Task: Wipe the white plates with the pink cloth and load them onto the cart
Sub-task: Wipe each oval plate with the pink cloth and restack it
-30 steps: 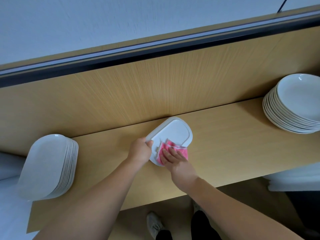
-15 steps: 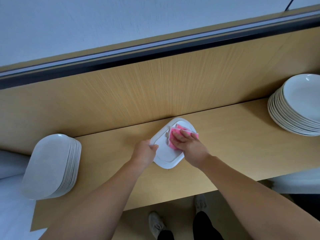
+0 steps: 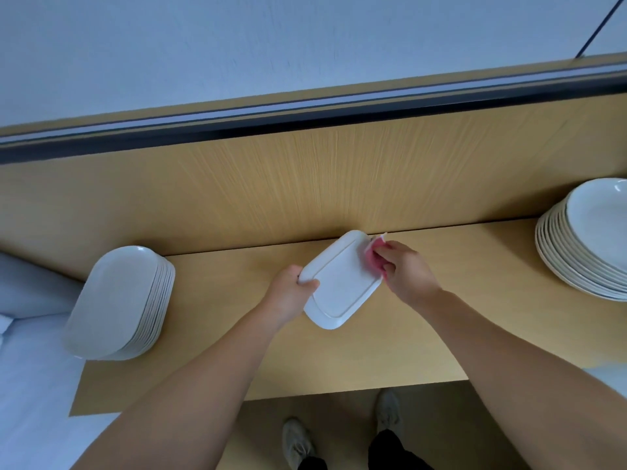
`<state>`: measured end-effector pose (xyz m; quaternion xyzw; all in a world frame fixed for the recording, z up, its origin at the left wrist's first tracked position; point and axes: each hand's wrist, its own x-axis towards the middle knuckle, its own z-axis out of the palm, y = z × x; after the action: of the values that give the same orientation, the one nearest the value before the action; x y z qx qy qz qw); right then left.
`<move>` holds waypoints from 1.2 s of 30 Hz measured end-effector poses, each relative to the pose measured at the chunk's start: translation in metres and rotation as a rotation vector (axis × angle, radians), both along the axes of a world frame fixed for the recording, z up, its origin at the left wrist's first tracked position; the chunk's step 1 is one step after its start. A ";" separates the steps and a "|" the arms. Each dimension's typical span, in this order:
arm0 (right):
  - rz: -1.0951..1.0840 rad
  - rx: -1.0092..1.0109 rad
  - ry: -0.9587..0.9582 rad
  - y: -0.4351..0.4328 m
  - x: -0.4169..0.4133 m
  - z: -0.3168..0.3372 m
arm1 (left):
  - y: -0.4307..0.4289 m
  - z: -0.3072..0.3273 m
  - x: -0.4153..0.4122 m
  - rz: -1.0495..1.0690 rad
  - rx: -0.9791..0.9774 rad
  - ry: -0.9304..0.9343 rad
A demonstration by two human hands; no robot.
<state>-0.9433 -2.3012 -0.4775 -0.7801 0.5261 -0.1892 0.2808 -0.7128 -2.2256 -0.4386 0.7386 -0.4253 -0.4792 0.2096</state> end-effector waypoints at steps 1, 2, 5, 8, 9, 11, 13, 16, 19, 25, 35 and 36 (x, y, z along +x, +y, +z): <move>-0.007 0.008 -0.071 -0.002 -0.001 0.007 | 0.002 0.006 0.000 0.005 -0.019 -0.014; -0.006 -0.001 -0.117 -0.004 0.000 0.015 | 0.004 0.012 0.001 0.014 -0.039 -0.028; 0.035 0.002 -0.243 -0.005 0.007 0.047 | 0.015 0.033 0.008 0.028 -0.113 -0.057; 0.084 0.016 -0.348 -0.003 0.024 0.077 | 0.031 0.057 0.023 0.068 -0.189 -0.072; 0.107 0.014 -0.362 -0.002 0.031 0.082 | 0.037 0.065 0.029 0.079 -0.212 -0.087; 0.174 0.001 -0.352 0.002 0.047 0.092 | 0.051 0.078 0.042 0.099 -0.254 -0.107; 0.254 0.000 -0.352 0.007 0.065 0.099 | 0.066 0.090 0.055 0.112 -0.295 -0.149; 0.359 -0.023 -0.359 0.015 0.095 0.108 | 0.088 0.103 0.077 0.128 -0.332 -0.244; 0.432 -0.033 -0.386 0.024 0.125 0.117 | 0.110 0.111 0.101 0.140 -0.363 -0.355; 0.510 0.003 -0.428 0.043 0.176 0.132 | 0.144 0.116 0.142 0.221 -0.458 -0.573; 0.502 -0.060 -0.403 0.076 0.222 0.132 | 0.171 0.084 0.201 0.149 -0.359 -0.900; 0.496 -0.055 -0.403 0.079 0.224 0.130 | 0.171 0.077 0.206 0.131 -0.329 -0.902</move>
<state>-0.7196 -2.2225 -0.3471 -0.8388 0.2484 -0.2796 0.3957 -0.5073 -2.0543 -0.3617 0.8550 -0.4964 -0.0234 0.1482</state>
